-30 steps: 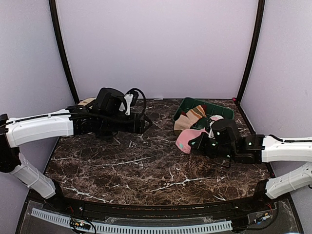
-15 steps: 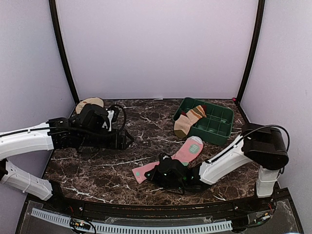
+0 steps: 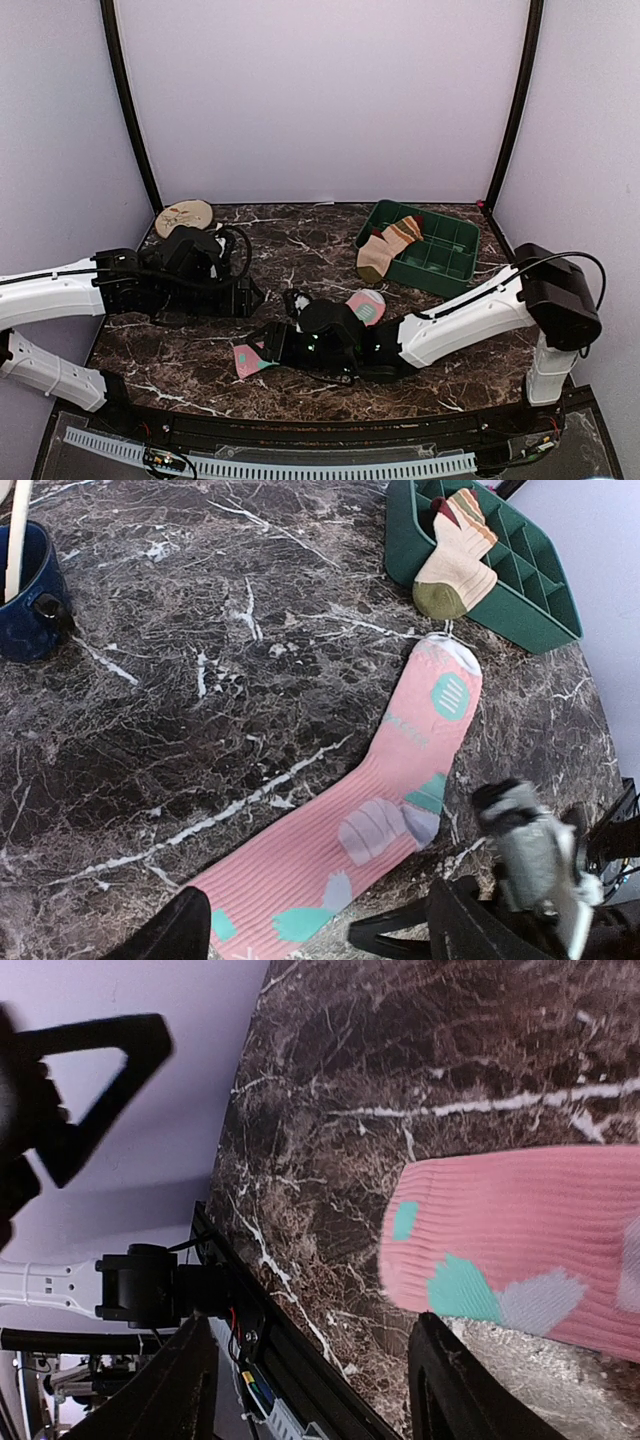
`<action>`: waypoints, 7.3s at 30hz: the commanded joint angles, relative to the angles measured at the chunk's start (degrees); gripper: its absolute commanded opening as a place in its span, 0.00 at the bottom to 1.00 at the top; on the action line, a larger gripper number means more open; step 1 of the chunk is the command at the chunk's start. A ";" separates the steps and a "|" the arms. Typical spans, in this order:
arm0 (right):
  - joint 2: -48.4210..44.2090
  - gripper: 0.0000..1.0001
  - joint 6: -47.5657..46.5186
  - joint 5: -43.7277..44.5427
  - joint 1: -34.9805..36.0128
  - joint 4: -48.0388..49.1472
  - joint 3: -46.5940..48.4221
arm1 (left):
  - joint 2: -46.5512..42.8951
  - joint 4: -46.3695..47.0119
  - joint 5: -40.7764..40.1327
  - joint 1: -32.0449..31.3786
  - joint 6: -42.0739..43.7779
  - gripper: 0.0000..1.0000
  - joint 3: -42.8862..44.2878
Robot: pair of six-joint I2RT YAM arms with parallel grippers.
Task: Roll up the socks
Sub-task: Place the sock at the center of the board, then pick up the sock from the center of the board, then fold the sock at the center of the board.
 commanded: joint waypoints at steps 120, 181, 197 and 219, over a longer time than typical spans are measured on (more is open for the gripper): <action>-9.81 0.00 -34.92 4.27 -11.15 -28.99 5.69 | 18.79 9.24 2.73 -4.59 -15.49 0.58 -13.74; 6.99 0.00 -36.98 3.11 0.42 -33.86 23.46 | 8.19 8.89 3.88 -4.59 -20.60 0.06 -22.73; 8.77 0.08 -36.31 -1.15 0.73 -30.02 21.41 | 5.61 8.41 3.38 -4.59 -22.65 0.06 -23.74; 13.19 0.39 -36.35 -6.57 0.65 -24.26 22.08 | 3.88 9.56 3.62 -4.59 -24.03 0.06 -25.50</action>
